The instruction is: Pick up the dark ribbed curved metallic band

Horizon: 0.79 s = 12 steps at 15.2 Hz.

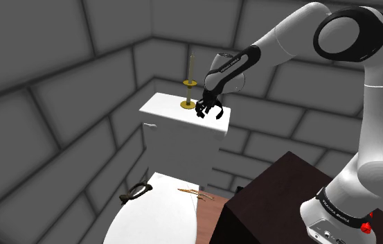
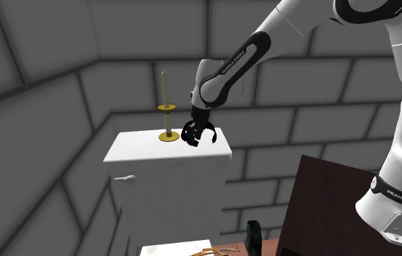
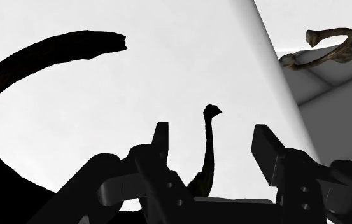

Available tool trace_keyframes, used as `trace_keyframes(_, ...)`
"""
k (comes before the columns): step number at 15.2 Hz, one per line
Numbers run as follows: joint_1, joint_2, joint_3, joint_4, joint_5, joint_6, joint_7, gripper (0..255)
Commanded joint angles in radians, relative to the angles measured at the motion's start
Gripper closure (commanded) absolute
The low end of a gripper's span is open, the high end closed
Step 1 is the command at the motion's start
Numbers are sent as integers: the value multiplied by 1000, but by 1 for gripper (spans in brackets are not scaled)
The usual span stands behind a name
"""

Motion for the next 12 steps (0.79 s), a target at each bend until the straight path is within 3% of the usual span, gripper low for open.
trace_keyframes(1,0,1,0,-2,0,3,0,255)
trace_keyframes(12,2,-28,-3,-2,-4,-26,5,255)
